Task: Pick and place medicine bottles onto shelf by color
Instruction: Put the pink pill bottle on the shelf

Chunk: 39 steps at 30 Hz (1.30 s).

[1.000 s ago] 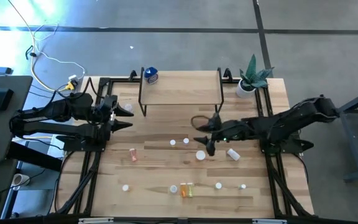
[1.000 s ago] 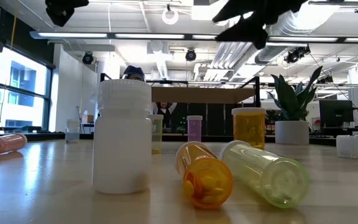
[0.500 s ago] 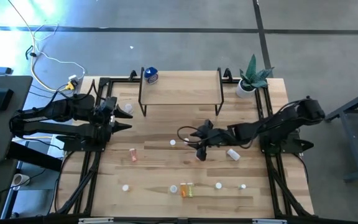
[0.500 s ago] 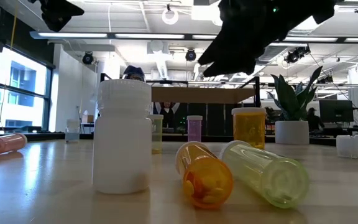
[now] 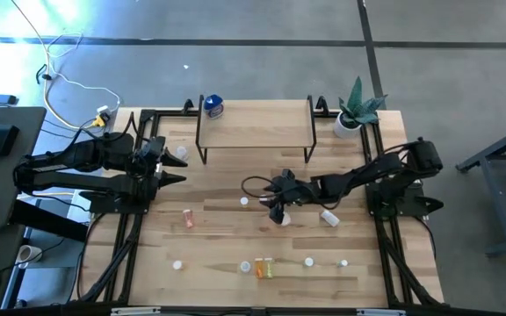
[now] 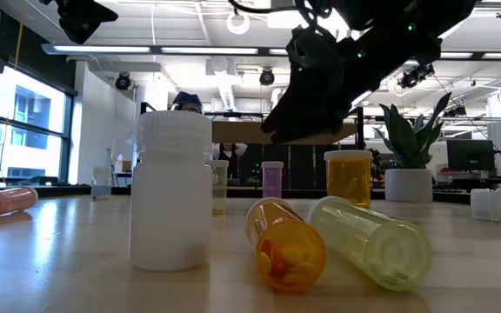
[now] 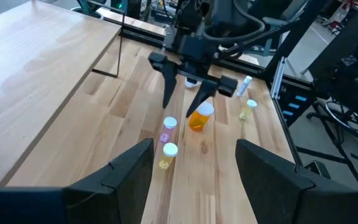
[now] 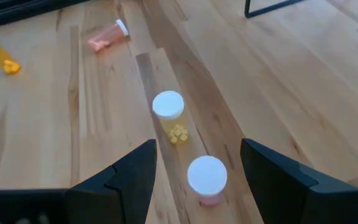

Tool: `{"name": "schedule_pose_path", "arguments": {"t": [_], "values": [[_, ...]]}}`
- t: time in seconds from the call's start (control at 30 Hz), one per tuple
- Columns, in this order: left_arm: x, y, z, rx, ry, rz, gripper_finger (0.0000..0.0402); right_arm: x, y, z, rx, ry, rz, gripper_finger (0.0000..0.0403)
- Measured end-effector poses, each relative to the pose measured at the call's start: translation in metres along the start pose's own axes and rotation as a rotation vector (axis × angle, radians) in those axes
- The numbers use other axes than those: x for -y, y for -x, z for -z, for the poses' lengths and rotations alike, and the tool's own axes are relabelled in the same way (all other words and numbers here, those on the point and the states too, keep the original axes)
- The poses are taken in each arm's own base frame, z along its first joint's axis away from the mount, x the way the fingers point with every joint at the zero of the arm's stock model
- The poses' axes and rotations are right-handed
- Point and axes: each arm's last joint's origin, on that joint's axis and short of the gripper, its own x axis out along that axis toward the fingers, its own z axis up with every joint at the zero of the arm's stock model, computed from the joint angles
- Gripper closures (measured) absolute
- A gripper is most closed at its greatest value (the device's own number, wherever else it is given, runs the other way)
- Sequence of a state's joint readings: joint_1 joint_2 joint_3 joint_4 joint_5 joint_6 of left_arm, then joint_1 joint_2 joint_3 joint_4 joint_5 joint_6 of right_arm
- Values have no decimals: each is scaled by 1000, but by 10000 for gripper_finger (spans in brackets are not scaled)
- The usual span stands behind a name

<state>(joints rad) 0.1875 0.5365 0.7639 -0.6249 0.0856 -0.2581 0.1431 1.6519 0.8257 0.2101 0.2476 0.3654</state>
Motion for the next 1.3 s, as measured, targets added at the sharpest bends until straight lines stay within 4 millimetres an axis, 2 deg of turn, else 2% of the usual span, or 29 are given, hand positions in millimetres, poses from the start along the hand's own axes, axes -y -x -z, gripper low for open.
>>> {"name": "schedule_pose_path", "arguments": {"t": [0.1,0.2,0.47,0.9,1.3], "values": [[0,0,0,0,0,0,186,3,-1,-4,-8,-33,-21,179],[0,0,0,0,0,0,186,3,-2,-18,15,-47,-56,179],[0,0,0,1,0,-4,186,3,2,-54,-61,82,-22,179],[0,0,0,3,0,-9,186,7,-2,-39,-182,121,-43,179],[-1,0,0,6,0,-16,186,8,-25,-21,-242,127,-35,179]]}}
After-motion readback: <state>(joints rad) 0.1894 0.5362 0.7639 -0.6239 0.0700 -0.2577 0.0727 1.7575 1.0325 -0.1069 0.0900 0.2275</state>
